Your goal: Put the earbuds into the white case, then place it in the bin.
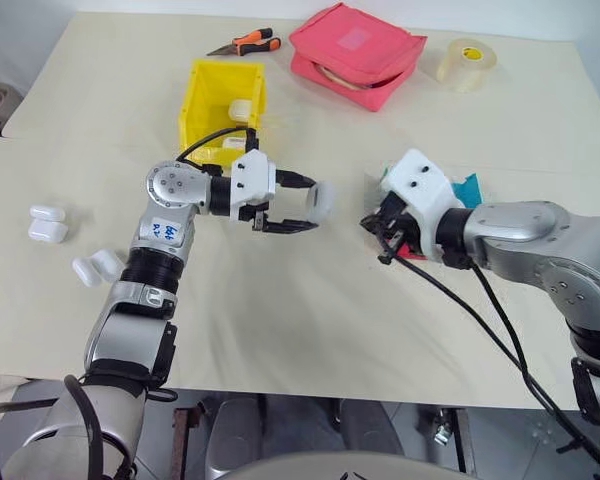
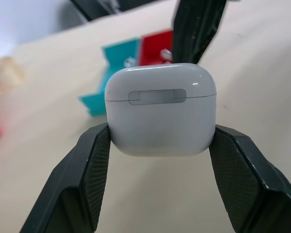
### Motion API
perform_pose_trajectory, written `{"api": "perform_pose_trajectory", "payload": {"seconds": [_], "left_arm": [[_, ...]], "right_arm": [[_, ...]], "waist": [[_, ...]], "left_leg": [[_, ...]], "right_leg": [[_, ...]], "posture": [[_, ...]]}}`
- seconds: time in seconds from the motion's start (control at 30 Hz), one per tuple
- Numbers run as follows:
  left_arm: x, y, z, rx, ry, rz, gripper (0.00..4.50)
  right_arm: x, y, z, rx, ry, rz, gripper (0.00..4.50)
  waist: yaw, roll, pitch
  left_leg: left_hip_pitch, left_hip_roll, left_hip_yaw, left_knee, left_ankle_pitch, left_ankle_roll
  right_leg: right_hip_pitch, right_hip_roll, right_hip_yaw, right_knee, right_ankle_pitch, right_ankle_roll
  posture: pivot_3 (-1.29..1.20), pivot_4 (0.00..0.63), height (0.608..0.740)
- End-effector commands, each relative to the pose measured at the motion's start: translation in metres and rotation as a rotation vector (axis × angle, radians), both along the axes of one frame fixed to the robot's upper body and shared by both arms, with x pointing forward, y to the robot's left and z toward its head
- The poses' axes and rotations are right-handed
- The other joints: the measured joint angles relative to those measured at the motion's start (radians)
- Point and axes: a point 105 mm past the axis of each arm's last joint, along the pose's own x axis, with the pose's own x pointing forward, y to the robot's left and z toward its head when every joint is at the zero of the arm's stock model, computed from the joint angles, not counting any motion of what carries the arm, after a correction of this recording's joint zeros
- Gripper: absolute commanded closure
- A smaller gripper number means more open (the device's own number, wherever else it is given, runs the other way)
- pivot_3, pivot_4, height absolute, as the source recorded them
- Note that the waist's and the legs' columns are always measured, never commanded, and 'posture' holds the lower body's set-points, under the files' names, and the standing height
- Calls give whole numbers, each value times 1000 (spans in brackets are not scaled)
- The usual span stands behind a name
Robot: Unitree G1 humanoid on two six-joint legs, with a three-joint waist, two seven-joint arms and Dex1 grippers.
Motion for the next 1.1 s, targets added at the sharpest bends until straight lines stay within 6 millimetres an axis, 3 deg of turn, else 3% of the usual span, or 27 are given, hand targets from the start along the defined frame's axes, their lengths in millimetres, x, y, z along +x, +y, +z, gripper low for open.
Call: {"api": "perform_pose_trajectory", "payload": {"seconds": [0.03,0.1,0.27,0.47,0.7,0.77,0.9,1.07,1.1], "left_arm": [[7,8,29,-180,-27,76,1763],[8,12,34,-235,-8,99,1763],[20,35,44,-359,11,247,1763],[37,65,54,-414,-22,454,1763],[77,136,57,-460,-36,931,1763],[82,145,54,-466,-28,989,1763],[88,128,44,-424,8,926,1763],[88,104,46,-398,4,817,96],[87,103,46,-396,5,806,9]], "right_arm": [[-14,-6,17,180,-25,71,4273],[-24,-6,19,297,28,139,3900],[-30,-15,41,446,-108,203,2193],[-35,-17,46,487,-141,265,70],[-23,-17,36,460,-143,235,24],[-22,-16,35,458,-140,236,24],[-20,-14,32,451,-128,241,24],[-15,-11,32,443,-121,250,0],[-15,-11,32,443,-120,251,0]], "waist": [[0,0,0],[0,0,0],[-1,0,0],[0,0,0],[0,0,0],[0,0,0],[3,0,0],[2,-1,0],[2,-1,0]], "left_leg": [[0,0,0,0,0,0],[0,-1,0,0,0,1],[0,-1,-1,2,0,1],[0,-1,0,4,0,1],[1,-2,0,5,0,1],[1,-2,0,5,0,1],[0,-3,0,5,0,1],[0,-3,2,5,0,1],[0,-3,2,5,0,1]], "right_leg": [[1,0,0,1,0,0],[1,0,0,1,1,1],[1,0,0,1,1,2],[2,0,0,2,1,2],[1,0,0,2,1,2],[1,0,0,3,1,2],[2,-1,0,4,1,3],[2,-1,-1,3,2,3],[2,-1,-1,3,2,3]], "posture": [[0,150,740],[0,150,740],[0,150,740],[0,150,740],[0,150,740],[0,150,740],[0,150,740],[0,150,740],[0,150,740]]}}
